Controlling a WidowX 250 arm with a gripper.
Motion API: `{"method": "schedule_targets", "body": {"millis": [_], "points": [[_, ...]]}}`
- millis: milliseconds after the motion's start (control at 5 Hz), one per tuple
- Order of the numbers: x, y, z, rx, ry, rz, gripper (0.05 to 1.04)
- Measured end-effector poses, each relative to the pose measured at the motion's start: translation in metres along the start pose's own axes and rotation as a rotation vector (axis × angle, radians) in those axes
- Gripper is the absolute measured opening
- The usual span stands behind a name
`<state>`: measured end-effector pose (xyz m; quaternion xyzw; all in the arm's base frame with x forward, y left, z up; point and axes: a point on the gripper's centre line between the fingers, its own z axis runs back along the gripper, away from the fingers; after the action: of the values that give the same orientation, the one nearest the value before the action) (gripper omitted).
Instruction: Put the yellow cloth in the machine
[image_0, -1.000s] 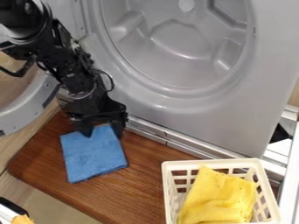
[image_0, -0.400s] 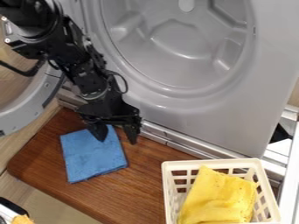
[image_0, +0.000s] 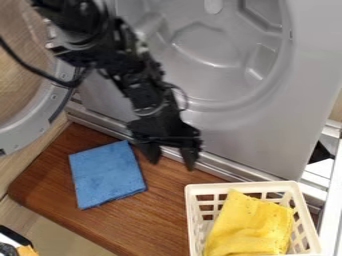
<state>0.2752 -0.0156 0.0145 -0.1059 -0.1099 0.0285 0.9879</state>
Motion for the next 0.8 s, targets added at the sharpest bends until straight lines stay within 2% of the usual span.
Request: {"method": "schedule_targets", "body": {"millis": [400, 800], "points": [[0.005, -0.071, 0.001, -0.029, -0.011, -0.177, 0.999], [-0.005, -0.101, -0.024, -0.059, 0.061, -0.259, 0.999]]}}
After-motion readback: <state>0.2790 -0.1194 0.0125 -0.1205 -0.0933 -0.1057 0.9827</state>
